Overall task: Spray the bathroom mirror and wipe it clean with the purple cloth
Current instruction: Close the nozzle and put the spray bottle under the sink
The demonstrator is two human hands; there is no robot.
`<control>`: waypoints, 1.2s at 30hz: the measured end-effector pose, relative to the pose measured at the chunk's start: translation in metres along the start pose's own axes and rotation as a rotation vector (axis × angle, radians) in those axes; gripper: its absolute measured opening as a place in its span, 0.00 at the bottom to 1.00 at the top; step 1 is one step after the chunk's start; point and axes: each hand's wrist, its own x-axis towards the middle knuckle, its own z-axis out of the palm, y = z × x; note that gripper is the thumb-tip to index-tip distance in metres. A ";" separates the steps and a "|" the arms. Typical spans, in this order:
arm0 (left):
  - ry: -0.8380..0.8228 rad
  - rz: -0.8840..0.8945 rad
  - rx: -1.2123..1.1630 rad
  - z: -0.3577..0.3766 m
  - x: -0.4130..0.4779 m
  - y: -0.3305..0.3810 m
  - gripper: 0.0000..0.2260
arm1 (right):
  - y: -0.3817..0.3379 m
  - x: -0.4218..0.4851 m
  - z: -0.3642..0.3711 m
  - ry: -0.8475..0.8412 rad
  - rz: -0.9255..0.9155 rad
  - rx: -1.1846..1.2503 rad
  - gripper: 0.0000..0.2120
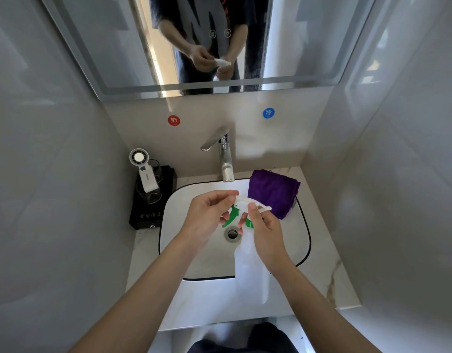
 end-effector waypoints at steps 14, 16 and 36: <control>0.091 0.014 -0.039 0.009 0.006 0.003 0.15 | -0.005 0.006 0.001 0.000 -0.111 -0.063 0.19; 0.107 0.028 -0.027 0.006 0.008 0.000 0.12 | 0.000 0.008 0.002 -0.004 -0.108 -0.076 0.19; 0.084 0.015 0.112 0.015 0.008 0.004 0.14 | 0.014 0.020 -0.009 -0.045 -0.166 -0.077 0.23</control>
